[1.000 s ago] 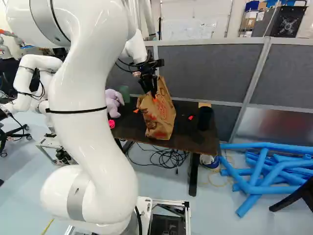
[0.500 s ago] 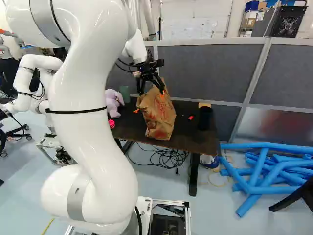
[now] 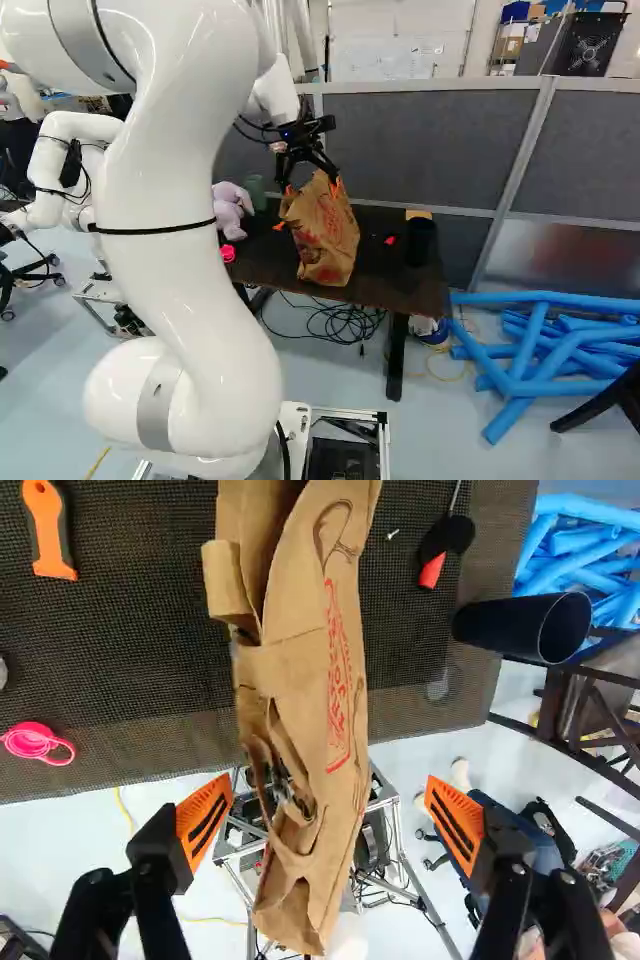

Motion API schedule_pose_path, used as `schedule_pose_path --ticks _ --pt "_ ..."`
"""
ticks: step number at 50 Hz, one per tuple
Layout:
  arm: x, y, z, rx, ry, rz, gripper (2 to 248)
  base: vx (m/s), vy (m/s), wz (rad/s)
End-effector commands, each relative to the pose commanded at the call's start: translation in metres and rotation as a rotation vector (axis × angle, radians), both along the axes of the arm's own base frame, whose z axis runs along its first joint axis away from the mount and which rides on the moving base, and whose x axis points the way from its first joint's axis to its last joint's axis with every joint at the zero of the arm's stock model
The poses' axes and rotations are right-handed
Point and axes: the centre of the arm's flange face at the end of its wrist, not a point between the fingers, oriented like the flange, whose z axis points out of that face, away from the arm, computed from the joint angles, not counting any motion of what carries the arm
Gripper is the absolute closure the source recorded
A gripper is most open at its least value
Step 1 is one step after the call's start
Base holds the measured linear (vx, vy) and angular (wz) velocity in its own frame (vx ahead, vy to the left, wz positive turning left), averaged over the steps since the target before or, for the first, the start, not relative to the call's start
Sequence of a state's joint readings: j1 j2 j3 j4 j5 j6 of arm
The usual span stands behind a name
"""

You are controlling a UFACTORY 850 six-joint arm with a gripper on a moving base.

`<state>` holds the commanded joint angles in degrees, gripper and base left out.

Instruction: Pick up the bag on the ground and place it on the table

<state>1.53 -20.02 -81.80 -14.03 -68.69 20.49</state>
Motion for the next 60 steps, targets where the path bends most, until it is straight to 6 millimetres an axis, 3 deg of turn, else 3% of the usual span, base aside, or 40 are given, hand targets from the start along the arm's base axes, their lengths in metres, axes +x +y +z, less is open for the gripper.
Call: schedule_pose_path --ticks 60 --pt "-0.057 0.013 0.099 0.158 -0.039 -0.091 3 0.0 0.0 0.0"
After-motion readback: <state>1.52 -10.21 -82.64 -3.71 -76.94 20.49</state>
